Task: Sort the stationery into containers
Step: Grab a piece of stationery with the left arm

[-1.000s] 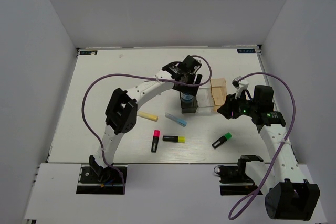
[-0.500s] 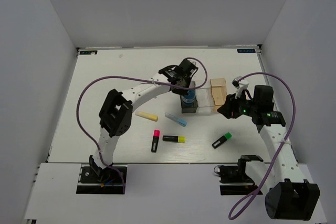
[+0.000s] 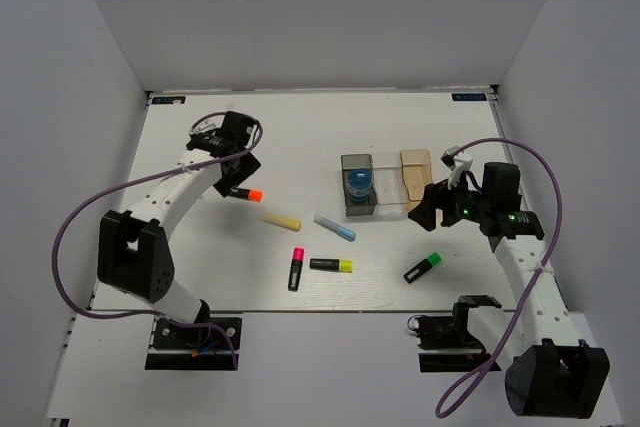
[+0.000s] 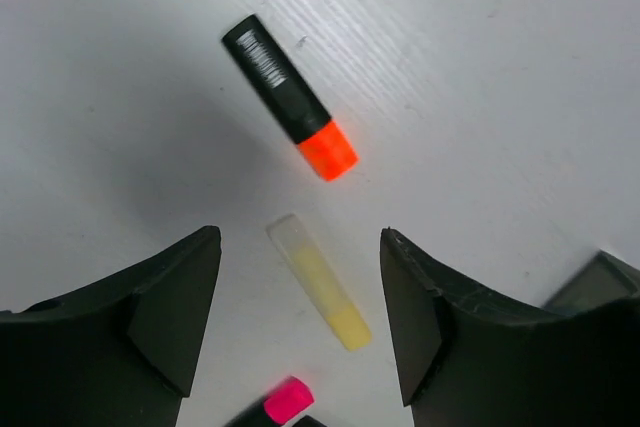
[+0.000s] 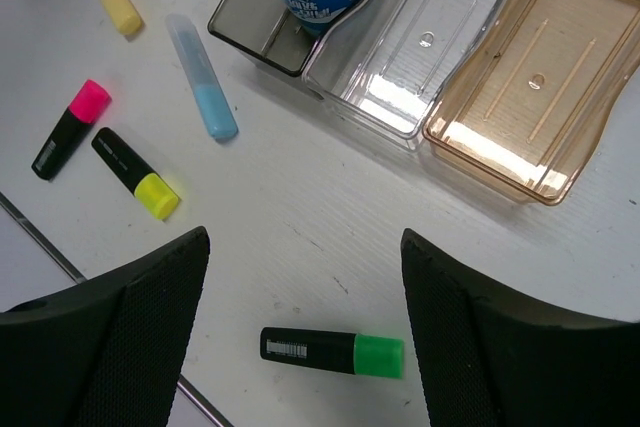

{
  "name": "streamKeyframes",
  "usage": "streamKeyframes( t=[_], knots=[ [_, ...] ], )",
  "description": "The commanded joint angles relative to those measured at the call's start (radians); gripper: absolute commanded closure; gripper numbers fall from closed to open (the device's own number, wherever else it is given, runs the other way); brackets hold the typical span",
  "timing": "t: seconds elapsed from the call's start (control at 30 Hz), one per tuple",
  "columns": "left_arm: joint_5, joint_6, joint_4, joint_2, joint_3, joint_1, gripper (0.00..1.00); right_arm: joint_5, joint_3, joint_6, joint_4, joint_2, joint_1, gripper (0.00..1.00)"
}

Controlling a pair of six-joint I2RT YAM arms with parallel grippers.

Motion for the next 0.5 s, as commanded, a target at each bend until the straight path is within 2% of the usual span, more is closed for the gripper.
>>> streamKeyframes(
  t=[0.0, 0.47],
  knots=[
    [0.036, -0.15, -0.078, 0.044, -0.013, 0.023, 0.25, -0.016, 0.045, -0.015, -0.007, 0.001, -0.002, 0.21],
    [0.055, -0.275, -0.045, 0.273, 0.099, 0.095, 0.29, 0.002, 0.048, -0.019, -0.01, 0.01, -0.001, 0.21]
  ],
)
